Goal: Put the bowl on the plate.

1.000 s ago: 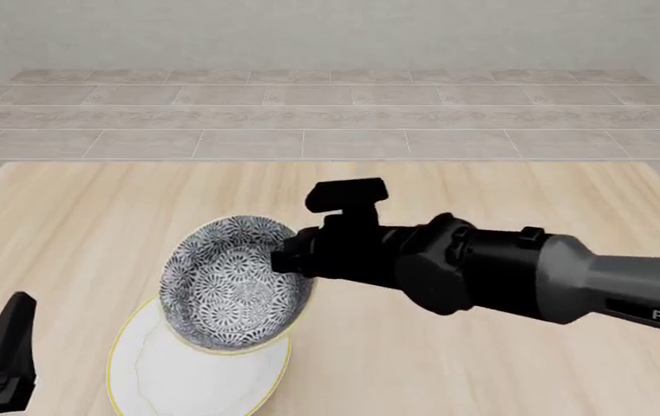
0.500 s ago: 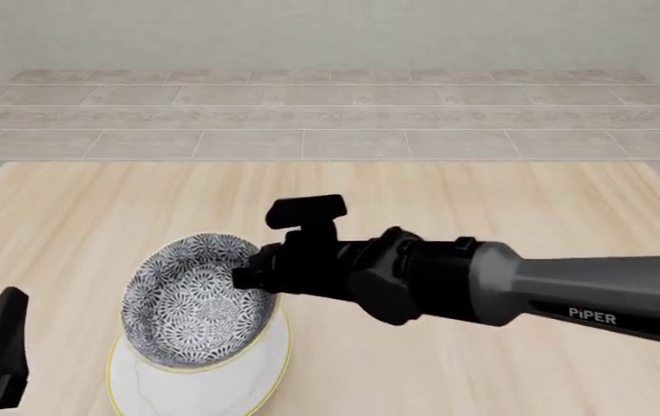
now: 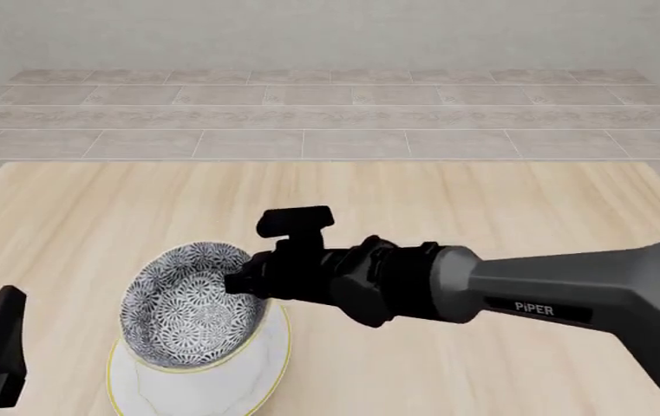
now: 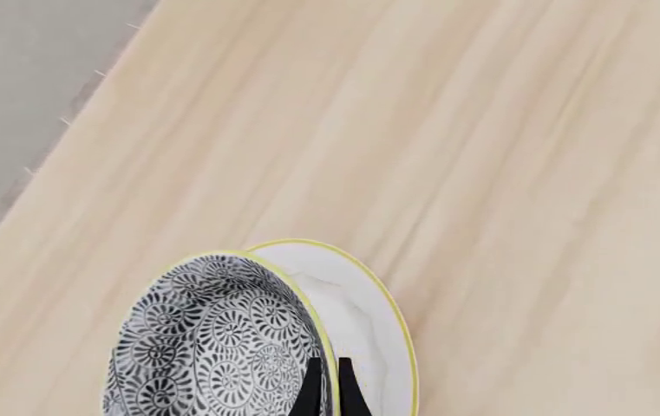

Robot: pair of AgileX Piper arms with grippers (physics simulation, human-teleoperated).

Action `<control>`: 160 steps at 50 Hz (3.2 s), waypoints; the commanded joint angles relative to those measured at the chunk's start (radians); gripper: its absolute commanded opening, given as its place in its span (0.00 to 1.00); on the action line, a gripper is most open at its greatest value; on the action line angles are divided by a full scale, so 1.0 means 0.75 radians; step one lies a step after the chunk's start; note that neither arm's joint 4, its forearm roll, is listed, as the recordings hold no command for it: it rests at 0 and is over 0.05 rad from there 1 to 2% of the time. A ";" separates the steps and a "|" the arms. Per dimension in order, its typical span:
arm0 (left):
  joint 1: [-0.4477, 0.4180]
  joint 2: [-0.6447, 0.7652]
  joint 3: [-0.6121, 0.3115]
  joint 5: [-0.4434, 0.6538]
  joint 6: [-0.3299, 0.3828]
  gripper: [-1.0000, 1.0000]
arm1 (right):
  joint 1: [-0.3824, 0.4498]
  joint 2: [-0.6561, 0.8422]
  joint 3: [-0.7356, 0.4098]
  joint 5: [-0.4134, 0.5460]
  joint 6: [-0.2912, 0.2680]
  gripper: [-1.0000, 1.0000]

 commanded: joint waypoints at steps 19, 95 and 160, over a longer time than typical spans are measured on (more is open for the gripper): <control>0.000 0.000 0.001 0.003 -0.004 1.00 | -0.009 0.120 -0.054 -0.023 0.006 0.00; -0.011 0.000 -0.016 0.013 -0.004 1.00 | 0.006 0.187 -0.040 -0.092 -0.006 1.00; -0.018 0.000 -0.009 -0.003 -0.005 1.00 | -0.040 -0.316 0.106 0.068 -0.183 1.00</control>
